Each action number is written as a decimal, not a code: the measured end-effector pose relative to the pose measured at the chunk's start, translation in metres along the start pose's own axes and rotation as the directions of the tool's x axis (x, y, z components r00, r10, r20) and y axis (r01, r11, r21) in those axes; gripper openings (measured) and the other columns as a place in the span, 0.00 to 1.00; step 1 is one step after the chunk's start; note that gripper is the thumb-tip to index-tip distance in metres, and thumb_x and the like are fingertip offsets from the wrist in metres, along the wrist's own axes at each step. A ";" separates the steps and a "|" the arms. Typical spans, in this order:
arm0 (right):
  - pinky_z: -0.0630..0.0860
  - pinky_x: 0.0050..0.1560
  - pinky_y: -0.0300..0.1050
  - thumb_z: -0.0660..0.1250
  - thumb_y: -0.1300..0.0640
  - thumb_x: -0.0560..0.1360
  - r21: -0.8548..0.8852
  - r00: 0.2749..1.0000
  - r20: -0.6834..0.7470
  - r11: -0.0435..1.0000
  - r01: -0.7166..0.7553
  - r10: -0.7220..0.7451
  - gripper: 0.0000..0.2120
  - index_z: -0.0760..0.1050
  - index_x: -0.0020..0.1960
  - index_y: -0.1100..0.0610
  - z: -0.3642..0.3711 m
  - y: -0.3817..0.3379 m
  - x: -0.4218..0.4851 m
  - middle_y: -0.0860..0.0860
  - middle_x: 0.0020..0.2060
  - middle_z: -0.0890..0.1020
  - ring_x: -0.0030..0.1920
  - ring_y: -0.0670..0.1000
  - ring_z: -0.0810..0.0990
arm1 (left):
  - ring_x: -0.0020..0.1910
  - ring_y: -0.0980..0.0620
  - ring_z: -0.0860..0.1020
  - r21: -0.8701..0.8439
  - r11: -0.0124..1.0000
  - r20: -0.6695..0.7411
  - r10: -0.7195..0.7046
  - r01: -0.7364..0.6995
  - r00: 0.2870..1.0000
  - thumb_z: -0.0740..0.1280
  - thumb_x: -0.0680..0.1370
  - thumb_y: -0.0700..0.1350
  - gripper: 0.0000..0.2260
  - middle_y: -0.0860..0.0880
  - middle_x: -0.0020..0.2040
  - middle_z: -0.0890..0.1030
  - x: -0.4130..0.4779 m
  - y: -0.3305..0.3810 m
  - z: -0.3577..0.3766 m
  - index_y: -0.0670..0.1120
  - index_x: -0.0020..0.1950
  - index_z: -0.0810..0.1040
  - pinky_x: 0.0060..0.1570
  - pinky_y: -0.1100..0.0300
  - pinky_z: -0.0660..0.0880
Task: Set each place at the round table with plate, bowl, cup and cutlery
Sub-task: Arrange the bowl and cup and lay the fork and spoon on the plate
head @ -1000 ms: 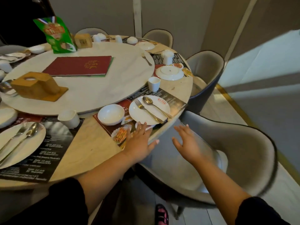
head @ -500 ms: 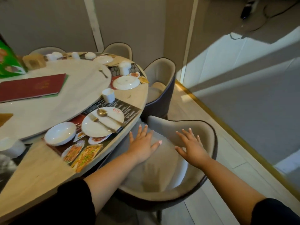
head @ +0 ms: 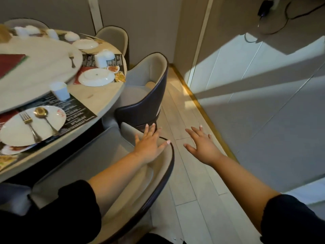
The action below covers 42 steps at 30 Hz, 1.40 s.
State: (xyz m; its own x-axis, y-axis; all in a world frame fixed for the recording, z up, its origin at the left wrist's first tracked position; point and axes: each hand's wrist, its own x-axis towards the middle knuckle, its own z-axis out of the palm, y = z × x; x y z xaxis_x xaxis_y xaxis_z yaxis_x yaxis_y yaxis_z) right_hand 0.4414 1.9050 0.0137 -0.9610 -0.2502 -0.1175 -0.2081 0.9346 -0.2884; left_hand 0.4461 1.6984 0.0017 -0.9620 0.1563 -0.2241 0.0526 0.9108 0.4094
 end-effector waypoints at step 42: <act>0.56 0.74 0.49 0.63 0.51 0.78 0.357 0.348 0.310 0.447 0.820 -0.885 0.30 0.56 0.76 0.56 -0.024 -0.137 0.664 0.54 0.75 0.57 0.76 0.53 0.53 | 0.78 0.47 0.45 -0.684 0.408 -0.241 -0.909 0.605 0.340 0.57 0.79 0.59 0.32 0.47 0.79 0.45 0.363 -0.130 -0.158 0.50 0.78 0.50 0.74 0.49 0.49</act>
State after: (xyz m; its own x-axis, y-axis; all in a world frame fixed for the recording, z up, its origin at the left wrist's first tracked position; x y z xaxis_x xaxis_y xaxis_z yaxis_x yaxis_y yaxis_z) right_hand -0.1721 1.6168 -0.0024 -0.0939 -0.9924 -0.0798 -0.8163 0.1226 -0.5645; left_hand 0.0480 1.5766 0.0066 -0.4394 -0.8671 -0.2348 -0.7442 0.2049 0.6358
